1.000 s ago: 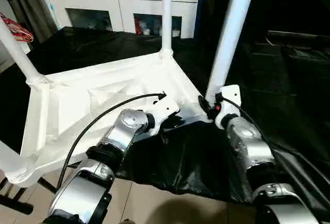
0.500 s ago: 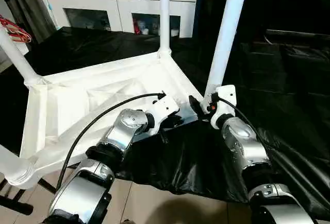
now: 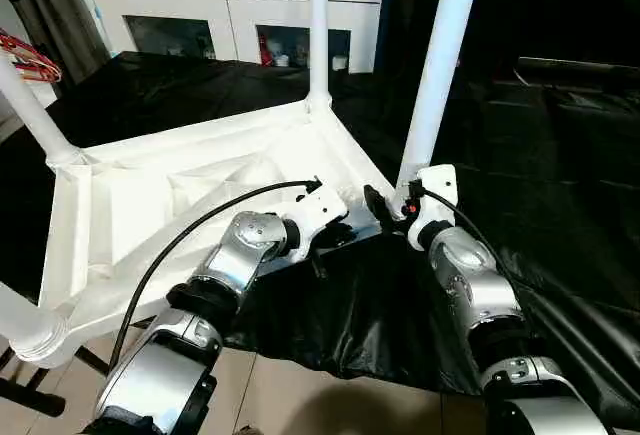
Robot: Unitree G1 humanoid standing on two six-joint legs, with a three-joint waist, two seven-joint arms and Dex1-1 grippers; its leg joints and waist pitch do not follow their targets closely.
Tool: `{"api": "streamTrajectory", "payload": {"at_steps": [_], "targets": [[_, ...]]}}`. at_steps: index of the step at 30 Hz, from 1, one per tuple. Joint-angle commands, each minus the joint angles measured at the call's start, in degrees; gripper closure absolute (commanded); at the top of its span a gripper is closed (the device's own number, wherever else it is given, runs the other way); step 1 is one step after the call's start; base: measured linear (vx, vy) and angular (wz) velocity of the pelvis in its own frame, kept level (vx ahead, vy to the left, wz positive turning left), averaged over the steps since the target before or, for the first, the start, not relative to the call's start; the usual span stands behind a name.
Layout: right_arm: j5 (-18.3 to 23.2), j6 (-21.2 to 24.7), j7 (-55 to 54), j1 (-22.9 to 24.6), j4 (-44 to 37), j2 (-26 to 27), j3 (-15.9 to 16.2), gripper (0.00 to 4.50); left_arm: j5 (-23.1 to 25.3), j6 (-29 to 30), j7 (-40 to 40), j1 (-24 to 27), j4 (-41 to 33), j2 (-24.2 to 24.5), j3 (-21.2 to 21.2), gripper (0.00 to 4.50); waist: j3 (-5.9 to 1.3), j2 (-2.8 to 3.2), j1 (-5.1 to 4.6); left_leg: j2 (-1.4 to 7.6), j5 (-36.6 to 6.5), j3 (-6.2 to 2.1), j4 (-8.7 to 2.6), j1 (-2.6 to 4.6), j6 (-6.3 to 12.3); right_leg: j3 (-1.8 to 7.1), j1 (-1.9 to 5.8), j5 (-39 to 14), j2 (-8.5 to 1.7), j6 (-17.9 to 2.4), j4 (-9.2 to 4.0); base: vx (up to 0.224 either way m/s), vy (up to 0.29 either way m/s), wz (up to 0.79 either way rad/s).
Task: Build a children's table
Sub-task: Rotate leg to tighten
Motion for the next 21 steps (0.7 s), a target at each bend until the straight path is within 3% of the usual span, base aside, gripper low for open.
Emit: {"api": "streamTrajectory", "payload": {"at_steps": [1,3,4,6,8,12,16,21], "targets": [[0.87,0.94,16.16,1.91,-1.56,-3.35,4.94,0.07,-2.65,-3.52,-8.29,0.33,-3.3,2.35,-0.4,4.5,-2.96,-0.29,0.71,1.33,-18.48,-0.11,-4.08,-0.22,2.71,1.96,2.52,-17.46,-2.56,-8.72,-4.99,0.0,0.0,0.0],[1.0,0.82,19.43,2.26,-2.55,-5.38,5.56,0.07,-3.16,-3.82,-10.32,0.64,-3.73,3.47,-0.32,4.5,-3.34,-0.24,0.86,1.37,-14.61,0.01,-3.59,-0.59,3.45,1.77,2.83,-10.28,-2.53,-11.1,-4.03,0.0,0.0,0.0],[1.0,0.79,19.41,2.27,-2.59,-5.39,5.56,0.07,-3.15,-3.8,-10.31,0.63,-3.71,3.49,-0.31,4.5,-3.36,-0.13,0.71,1.24,-11.17,0.22,-3.16,-0.82,4.23,1.45,2.72,-5.61,-2.51,-13.59,-3.35,0.0,0.0,0.0],[1.0,0.78,19.38,2.29,-2.61,-5.38,5.56,0.07,-3.14,-3.81,-10.3,0.63,-3.7,3.51,-0.31,4.5,-3.72,-0.08,0.96,1.32,-8.7,0.43,-2.55,-0.27,4.72,1.43,2.66,-0.88,-2.58,-15.92,-2.79,0.027,-0.004,0.01],[1.18,0.82,19.73,2.57,-2.98,-5.53,5.6,0.07,-3.09,-3.81,-10.35,0.63,-3.68,3.6,-0.28,4.5,-3.78,0.04,1.18,1.27,-6.12,0.38,-2.37,-0.57,5.49,1.28,2.95,3.46,-2.45,-17.01,-2.2,0.0,0.0,0.0],[2.62,1.53,24.25,3.48,-4.51,-7.34,6.46,0.07,-3.87,-4.11,-11.98,0.75,-4.0,4.27,-0.52,4.5,-3.7,-0.02,1.23,1.21,-8.25,0.41,-2.34,-0.36,5.72,1.27,3.04,2.9,-2.34,-17.14,-2.24,0.0,0.0,0.0],[3.28,1.17,26.07,3.61,-5.41,-7.48,5.66,0.07,-4.25,-4.45,-12.89,0.83,-4.09,4.56,-0.24,4.5,-3.55,-0.07,1.47,1.33,-10.45,0.48,-2.48,-0.26,5.2,1.38,2.98,-1.12,-2.61,-16.54,-2.59,0.0,0.0,0.0],[5.0,1.08,26.53,3.39,-6.65,-7.42,4.58,0.07,-4.35,-4.34,-13.19,1.14,-4.39,4.67,-0.05,4.5,-3.62,0.05,1.47,1.36,-9.63,0.38,-2.46,-0.29,4.58,1.37,3.02,-1.61,-2.57,-16.3,-2.49,0.0,0.0,0.0]]}}
